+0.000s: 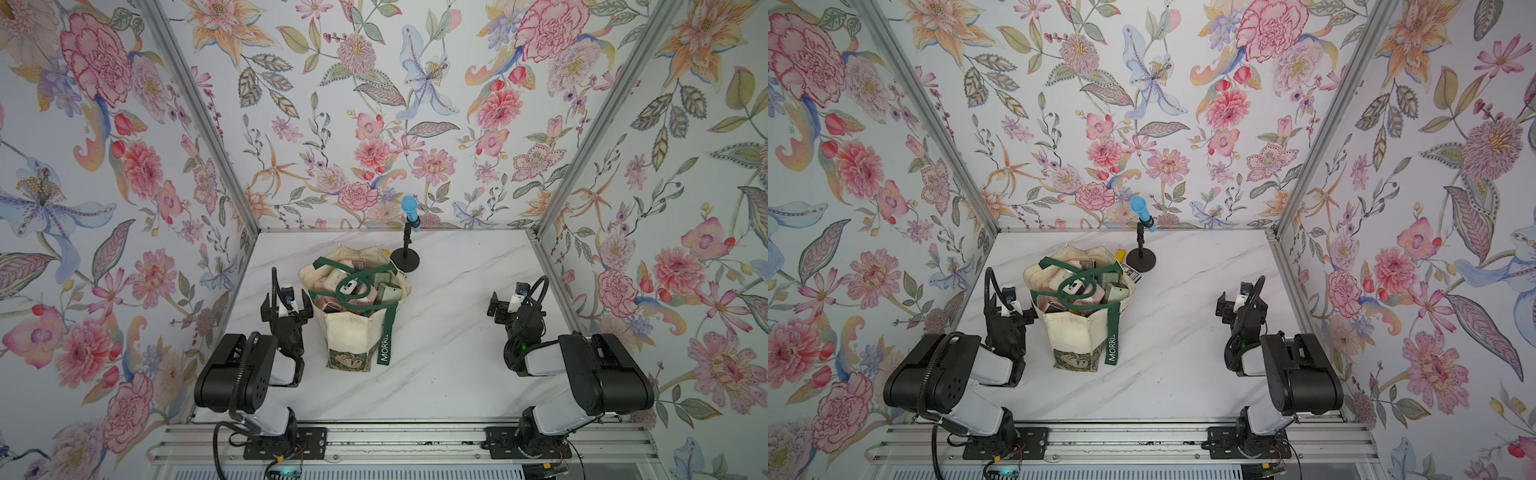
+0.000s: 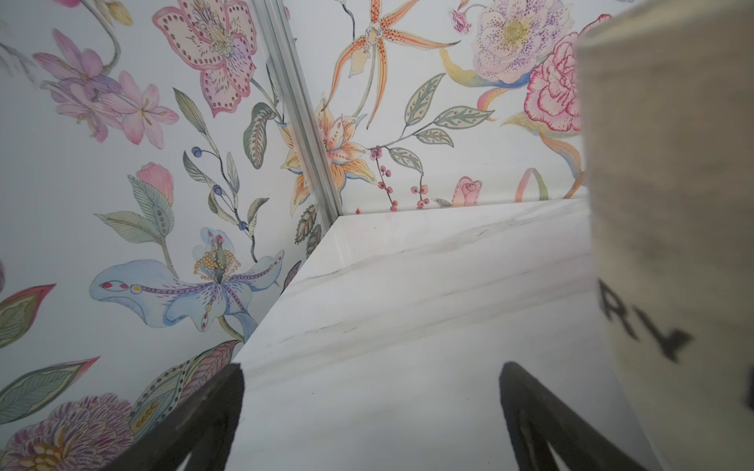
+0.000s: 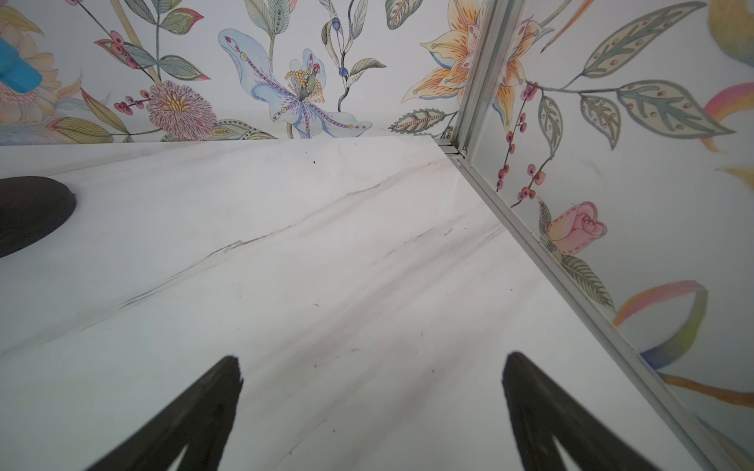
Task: Take out the pencil sharpeners from the tote bags
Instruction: Adjust the canvas bag at the center of the board.
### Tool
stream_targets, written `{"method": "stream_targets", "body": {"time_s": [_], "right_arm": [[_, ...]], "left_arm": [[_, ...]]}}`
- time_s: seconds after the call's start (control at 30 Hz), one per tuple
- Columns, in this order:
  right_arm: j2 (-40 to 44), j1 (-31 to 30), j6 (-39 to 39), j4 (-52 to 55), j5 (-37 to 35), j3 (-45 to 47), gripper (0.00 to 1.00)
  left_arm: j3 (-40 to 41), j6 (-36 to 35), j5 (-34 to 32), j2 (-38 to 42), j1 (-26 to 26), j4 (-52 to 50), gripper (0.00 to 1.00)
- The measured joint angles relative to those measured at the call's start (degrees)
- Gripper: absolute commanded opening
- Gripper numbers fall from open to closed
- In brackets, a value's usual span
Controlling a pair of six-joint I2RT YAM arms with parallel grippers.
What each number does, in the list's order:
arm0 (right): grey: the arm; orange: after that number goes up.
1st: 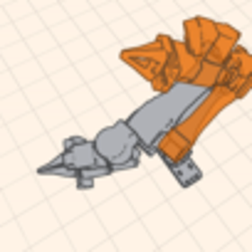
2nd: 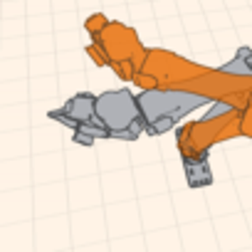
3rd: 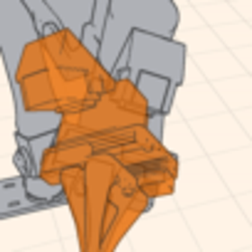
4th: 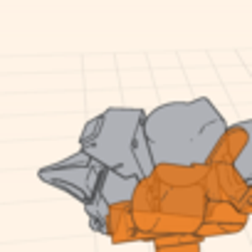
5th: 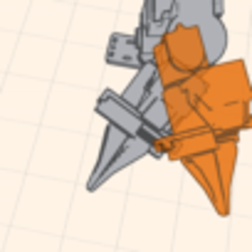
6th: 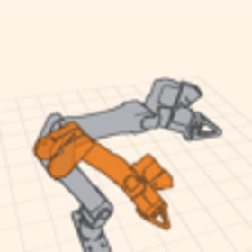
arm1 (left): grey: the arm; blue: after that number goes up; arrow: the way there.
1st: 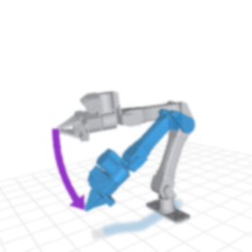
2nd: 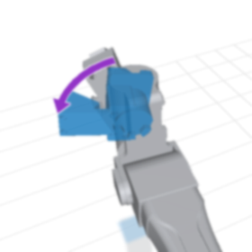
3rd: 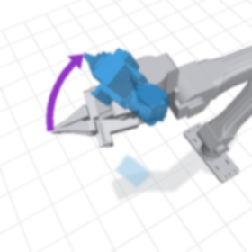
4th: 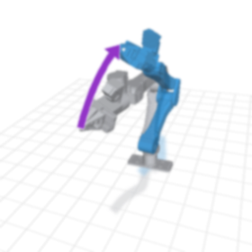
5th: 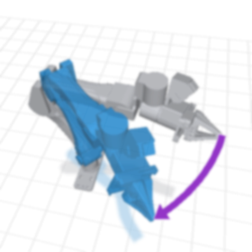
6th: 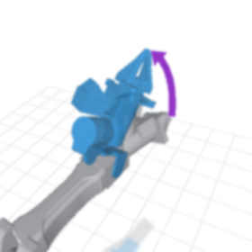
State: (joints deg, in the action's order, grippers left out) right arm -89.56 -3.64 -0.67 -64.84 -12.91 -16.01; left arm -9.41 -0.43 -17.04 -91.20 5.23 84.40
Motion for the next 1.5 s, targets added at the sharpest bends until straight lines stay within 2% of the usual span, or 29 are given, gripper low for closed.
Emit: {"method": "stream_targets", "body": {"time_s": [0.1,0.23,0.33,0.47,0.57,0.67,0.73,0.8,0.87,0.93,1.07,1.2,1.27,1.33,1.5], "right_arm": [[0.0,0.3,0.0,0.3,0.2,0.0,1.0],[2.8,-1.8,-0.6,2.2,-3.0,0.0,1.0],[9.6,-4.7,-2.0,6.7,-6.5,-0.1,1.0],[25.7,-8.1,-2.4,10.4,-8.5,0.3,1.0],[40.3,-6.3,6.1,15.3,-8.0,0.1,1.0],[48.6,-1.2,14.4,20.0,-4.5,-0.9,1.0],[49.7,0.4,17.7,22.4,-1.8,-1.3,1.0],[49.3,0.5,19.8,25.2,0.3,-1.4,1.0],[48.2,0.5,21.2,27.9,2.1,-1.4,1.0],[46.8,0.5,22.0,30.2,3.1,-1.4,1.0],[45.5,0.5,22.9,34.0,5.5,-2.2,1.0],[44.6,0.4,23.5,36.6,8.9,-5.2,1.0],[43.9,0.2,24.2,38.0,10.8,-7.5,1.0],[42.9,-0.1,25.5,38.6,12.5,-9.6,1.0],[37.3,-3.5,28.3,43.1,16.0,-17.9,1.0]], "left_arm": [[3.1,-0.7,-4.2,-0.2,1.9,1.5,1.0],[6.9,-2.2,-6.1,-0.9,3.3,1.9,1.0],[8.0,-3.1,-6.7,-1.4,3.7,1.9,1.0],[8.0,-3.6,-7.4,-1.4,3.8,1.9,1.0],[8.0,-3.7,-7.5,-1.4,3.8,1.9,1.0],[8.0,-4.1,-8.2,-1.3,4.1,2.1,1.0],[8.0,-6.1,-12.2,1.3,6.9,1.6,1.0],[6.7,-8.6,-15.0,8.2,10.5,-0.3,1.0],[3.0,-8.9,-16.4,16.6,11.8,-4.3,1.0],[-2.6,-6.3,-16.6,24.1,11.8,-10.8,1.0],[-12.5,4.7,-12.9,35.2,8.2,-26.2,1.0],[-13.3,20.7,-6.2,41.8,0.7,-37.2,1.0],[-13.7,28.1,0.6,43.0,-4.3,-42.1,1.0],[-16.5,33.0,6.8,41.8,-7.1,-47.6,1.0],[-32.7,39.3,20.2,34.1,-7.3,-62.2,1.0]]}}
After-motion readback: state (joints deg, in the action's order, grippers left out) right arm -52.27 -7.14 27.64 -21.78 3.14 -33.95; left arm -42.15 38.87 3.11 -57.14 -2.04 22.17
